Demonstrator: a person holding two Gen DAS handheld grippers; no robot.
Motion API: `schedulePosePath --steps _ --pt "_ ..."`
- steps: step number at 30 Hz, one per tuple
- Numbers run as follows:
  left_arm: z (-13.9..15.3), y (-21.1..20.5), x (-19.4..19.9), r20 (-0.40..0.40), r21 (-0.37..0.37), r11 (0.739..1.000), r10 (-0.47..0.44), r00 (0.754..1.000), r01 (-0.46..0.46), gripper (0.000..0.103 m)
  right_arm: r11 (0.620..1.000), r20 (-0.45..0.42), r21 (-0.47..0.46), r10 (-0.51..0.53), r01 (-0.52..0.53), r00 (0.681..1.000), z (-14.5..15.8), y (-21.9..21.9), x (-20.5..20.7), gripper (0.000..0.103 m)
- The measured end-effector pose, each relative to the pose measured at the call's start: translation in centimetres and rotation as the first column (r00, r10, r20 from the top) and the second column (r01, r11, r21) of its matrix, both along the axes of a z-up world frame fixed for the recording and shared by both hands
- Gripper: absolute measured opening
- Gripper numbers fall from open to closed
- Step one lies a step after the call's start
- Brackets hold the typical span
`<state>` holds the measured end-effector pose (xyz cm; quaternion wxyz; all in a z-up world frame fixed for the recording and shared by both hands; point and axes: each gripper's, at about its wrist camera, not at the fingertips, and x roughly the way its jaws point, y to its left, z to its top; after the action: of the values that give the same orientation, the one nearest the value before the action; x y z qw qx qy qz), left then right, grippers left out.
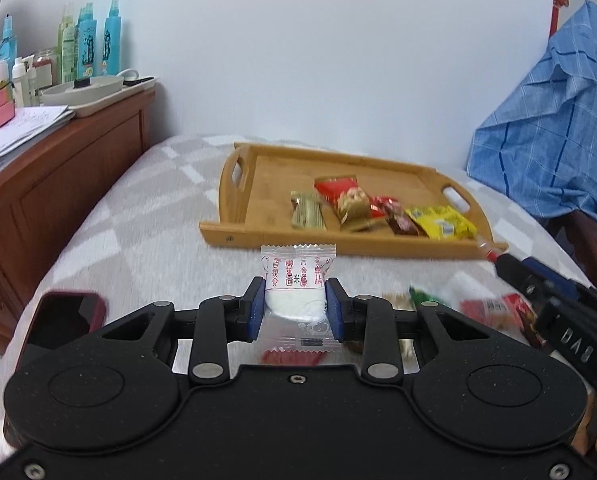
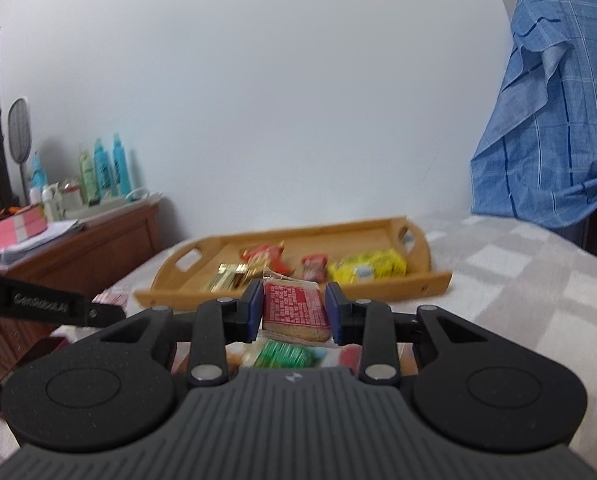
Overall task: Organize snacks
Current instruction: 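Lift both packets and carry them over the bamboo tray, then lower both packets onto the tray and open both grippers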
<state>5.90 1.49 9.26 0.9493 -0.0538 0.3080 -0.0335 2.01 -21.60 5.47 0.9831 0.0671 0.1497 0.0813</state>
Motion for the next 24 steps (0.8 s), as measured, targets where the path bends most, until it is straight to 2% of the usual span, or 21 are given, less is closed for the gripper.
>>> schedulePosePath --steps 7,13,16,21,24 --pt "1.2 0.8 4.4 0.005 -0.053 0.998 0.018 1.0 -0.017 0.03 0.998 0.018 0.061 -0.033 0.032 0.999 1.9 -2.5 4.5 0.038" --pt "1.2 1.7 9.1 -0.024 -0.088 0.995 0.039 0.999 -0.041 0.03 0.992 -0.019 0.108 -0.065 0.067 0.998 2.7 -4.7 9.1 0.038" --pt "0.6 1.8 11.2 -0.036 -0.084 0.995 0.043 0.998 -0.046 0.03 0.991 -0.032 0.111 -0.07 0.073 0.997 2.8 -5.4 11.3 0.038" --pt "-1.0 1.2 14.4 -0.041 -0.035 0.998 0.044 0.998 -0.045 0.03 0.99 -0.07 0.119 -0.068 0.076 0.995 2.6 -6.5 14.9 0.038" --pt "-2.3 1.2 16.2 -0.081 -0.027 0.998 0.06 0.995 -0.063 0.03 0.989 -0.099 0.127 -0.067 0.08 0.993 2.2 -7.0 17.2 0.038"
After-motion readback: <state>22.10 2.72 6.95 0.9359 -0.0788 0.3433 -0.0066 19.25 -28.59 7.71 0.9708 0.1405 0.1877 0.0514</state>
